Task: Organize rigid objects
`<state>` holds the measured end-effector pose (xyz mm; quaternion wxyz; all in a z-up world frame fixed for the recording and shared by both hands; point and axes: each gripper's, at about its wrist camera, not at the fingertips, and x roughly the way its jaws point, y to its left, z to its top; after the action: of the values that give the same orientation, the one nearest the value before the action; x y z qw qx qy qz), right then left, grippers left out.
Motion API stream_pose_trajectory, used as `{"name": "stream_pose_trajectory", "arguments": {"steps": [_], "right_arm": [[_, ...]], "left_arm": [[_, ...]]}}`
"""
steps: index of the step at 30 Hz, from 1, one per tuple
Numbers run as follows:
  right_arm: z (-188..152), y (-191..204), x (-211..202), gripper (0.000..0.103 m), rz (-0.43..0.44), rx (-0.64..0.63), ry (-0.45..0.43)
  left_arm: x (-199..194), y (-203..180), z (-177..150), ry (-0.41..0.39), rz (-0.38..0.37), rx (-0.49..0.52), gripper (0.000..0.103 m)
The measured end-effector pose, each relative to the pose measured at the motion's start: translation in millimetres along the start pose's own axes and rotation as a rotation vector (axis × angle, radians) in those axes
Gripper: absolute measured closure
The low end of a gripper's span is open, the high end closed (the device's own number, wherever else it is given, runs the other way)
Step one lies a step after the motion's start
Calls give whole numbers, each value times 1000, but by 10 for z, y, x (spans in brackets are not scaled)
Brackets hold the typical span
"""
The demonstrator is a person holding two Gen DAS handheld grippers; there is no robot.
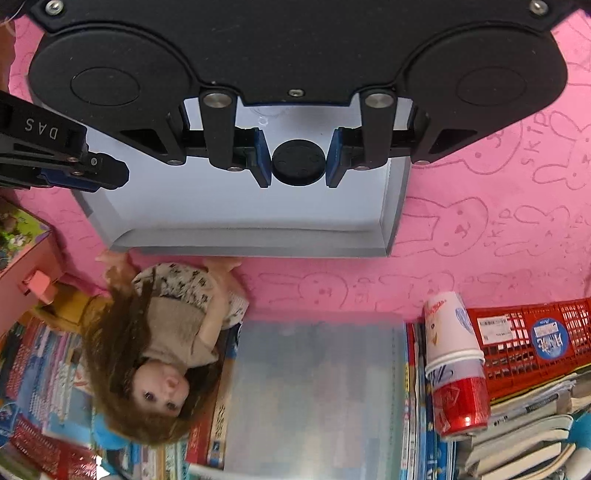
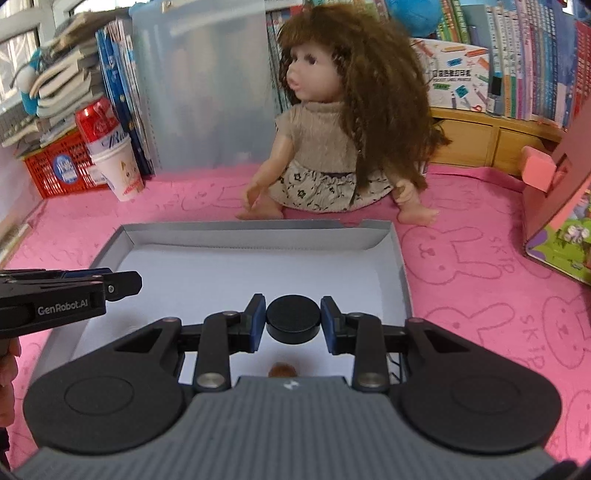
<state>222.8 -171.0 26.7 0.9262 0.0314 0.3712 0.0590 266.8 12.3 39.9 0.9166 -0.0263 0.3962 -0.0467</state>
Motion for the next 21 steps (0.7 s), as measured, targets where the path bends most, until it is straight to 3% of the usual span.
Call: {"name": "stream_pose_trajectory", "arguments": {"steps": [21], "right_arm": [[-84,68,238,66,-38,-30,16]], "left_arm": [[167,-42,-64,29,8,29,73]]}}
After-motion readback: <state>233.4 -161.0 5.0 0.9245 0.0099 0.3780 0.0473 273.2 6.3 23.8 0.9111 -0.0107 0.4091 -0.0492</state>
